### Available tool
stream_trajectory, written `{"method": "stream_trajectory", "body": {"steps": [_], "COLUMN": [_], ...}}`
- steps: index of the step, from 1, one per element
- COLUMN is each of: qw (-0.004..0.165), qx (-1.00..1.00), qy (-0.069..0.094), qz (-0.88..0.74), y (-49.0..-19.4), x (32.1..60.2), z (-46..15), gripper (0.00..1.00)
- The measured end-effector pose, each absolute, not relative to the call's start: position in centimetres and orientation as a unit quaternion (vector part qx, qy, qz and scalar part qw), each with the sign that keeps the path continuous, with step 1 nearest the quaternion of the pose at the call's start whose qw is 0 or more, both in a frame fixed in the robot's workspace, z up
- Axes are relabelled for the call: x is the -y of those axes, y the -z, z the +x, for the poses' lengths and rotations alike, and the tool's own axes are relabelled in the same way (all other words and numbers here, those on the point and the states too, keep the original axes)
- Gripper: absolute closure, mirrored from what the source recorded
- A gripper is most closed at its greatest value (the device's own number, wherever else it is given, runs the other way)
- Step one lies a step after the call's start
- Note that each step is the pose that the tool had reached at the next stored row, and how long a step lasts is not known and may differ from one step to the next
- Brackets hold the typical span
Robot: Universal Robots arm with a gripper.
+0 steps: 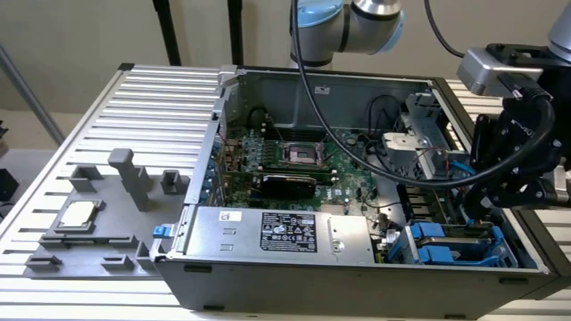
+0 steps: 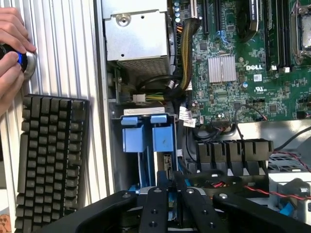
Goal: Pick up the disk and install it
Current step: 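Insert the second disk wire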
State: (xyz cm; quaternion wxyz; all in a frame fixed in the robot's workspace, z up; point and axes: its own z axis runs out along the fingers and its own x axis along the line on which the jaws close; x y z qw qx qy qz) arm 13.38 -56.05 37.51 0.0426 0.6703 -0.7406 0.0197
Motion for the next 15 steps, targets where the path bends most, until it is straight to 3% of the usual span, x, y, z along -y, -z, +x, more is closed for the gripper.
{"method": "stream_trajectory", "body": {"steps": [10,15], "qw": [0.025,0.014], "qx": [0.737,0.732], "qy": [-0.011,-0.016], "qz": [0.675,0.681], "y": [-36.4,-36.0], "x": [58.0,58.0], "z": [12.7,12.7], "gripper": [0.83,0.83]}}
